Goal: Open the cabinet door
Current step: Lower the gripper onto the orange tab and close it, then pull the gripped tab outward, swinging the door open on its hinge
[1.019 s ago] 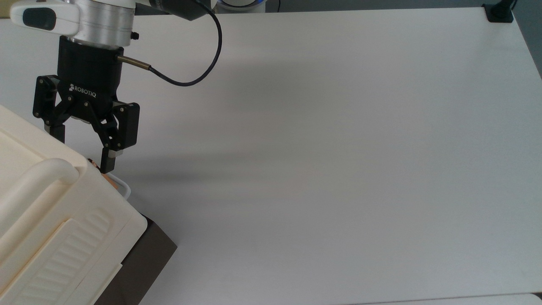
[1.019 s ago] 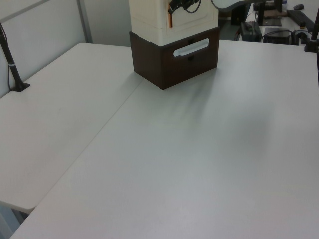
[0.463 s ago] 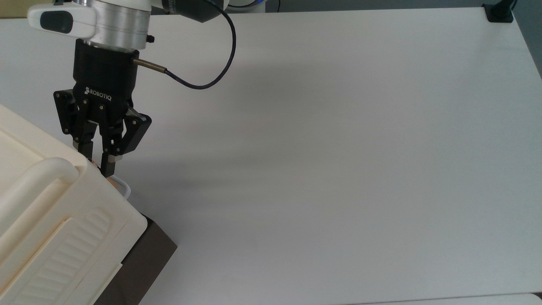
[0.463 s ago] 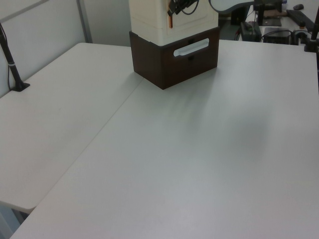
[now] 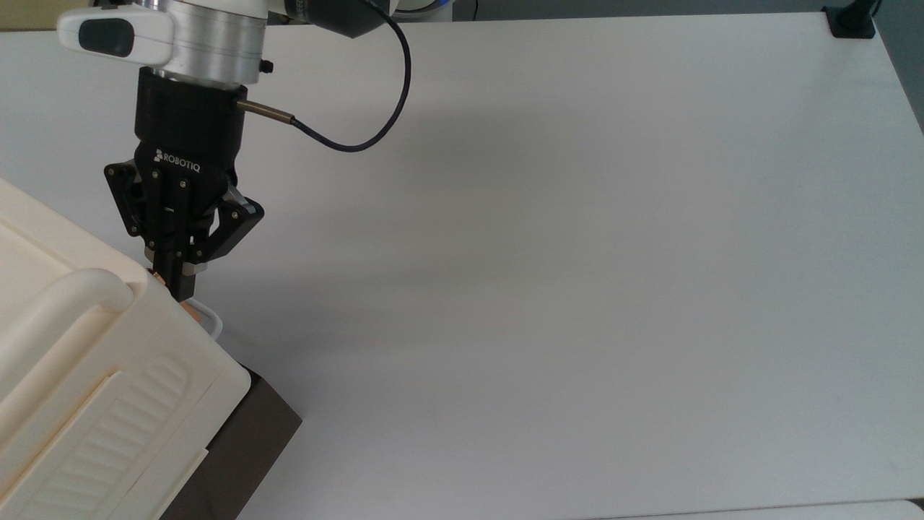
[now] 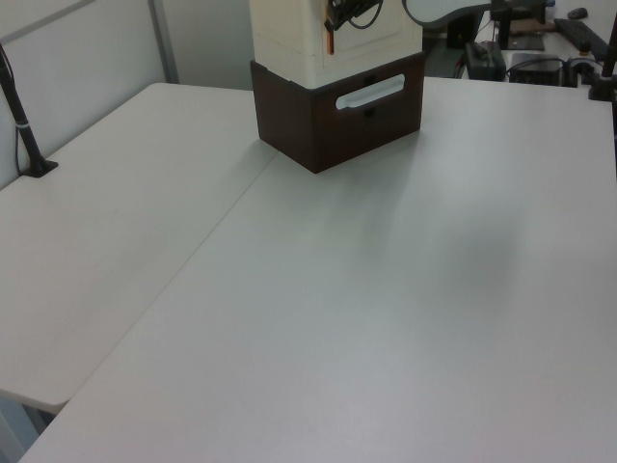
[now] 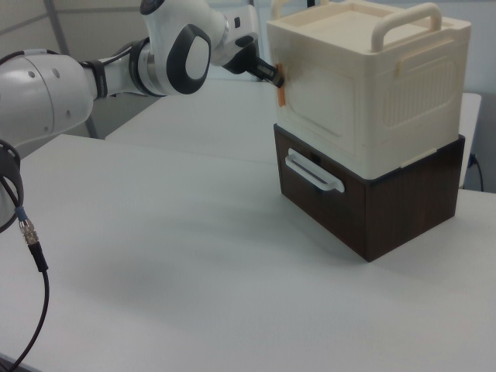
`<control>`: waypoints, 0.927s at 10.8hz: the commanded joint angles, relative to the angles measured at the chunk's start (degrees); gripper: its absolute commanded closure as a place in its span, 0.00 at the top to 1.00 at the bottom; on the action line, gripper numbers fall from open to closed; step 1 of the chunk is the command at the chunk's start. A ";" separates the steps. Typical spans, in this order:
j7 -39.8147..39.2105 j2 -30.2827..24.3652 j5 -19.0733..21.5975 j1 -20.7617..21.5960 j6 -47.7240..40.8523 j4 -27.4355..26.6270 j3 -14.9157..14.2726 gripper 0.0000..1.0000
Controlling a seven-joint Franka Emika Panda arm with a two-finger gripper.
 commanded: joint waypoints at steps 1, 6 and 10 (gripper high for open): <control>1.62 -1.87 -0.61 -0.28 0.59 -1.27 -0.83 0.07; 1.44 -6.79 -0.44 -0.01 -2.21 -6.64 1.09 0.04; 1.09 -7.41 -0.52 -0.01 -8.62 -6.73 3.73 0.04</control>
